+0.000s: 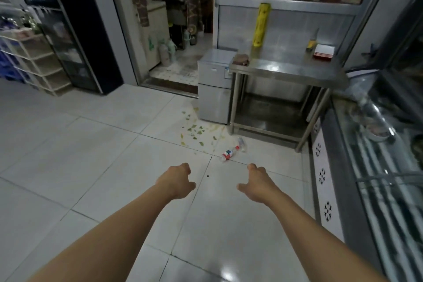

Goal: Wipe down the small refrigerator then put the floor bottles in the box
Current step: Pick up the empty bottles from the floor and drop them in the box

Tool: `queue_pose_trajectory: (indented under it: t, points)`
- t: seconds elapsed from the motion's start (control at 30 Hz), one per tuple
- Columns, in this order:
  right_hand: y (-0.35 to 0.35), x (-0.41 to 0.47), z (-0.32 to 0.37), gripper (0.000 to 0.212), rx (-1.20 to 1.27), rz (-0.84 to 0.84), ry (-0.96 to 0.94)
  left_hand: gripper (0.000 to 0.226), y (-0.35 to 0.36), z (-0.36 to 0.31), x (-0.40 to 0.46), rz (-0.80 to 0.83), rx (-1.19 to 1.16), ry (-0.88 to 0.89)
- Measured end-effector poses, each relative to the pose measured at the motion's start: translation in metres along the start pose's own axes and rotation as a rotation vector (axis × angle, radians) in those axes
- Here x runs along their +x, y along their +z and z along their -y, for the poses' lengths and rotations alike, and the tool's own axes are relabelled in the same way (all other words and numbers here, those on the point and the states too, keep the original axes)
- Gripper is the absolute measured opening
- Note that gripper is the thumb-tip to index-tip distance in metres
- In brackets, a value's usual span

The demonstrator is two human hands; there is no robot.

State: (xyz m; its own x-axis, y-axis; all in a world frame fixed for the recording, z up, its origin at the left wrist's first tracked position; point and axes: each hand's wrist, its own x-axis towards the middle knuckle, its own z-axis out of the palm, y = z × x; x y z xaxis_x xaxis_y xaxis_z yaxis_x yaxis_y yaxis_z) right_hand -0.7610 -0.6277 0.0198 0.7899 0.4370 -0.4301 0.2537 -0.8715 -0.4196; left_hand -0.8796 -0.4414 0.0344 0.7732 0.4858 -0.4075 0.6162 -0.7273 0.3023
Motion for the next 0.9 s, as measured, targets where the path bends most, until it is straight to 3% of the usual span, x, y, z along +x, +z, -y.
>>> queue_pose_trajectory:
  t: [0.33, 0.6, 0.9]
  points:
    - [-0.057, 0.188, 0.028, 0.07, -0.007, 0.034, 0.113, 0.049, -0.049, -0.039, 0.227, 0.109, -0.007, 0.076]
    - [-0.106, 0.311, 0.012, 0.071, 0.04, 0.045, 0.211, 0.046, -0.064, -0.083, 0.365, 0.188, 0.009, 0.1]
    - [-0.144, 0.495, -0.007, 0.068, 0.051, 0.139, 0.185, 0.046, -0.071, -0.134, 0.523, 0.164, 0.002, 0.004]
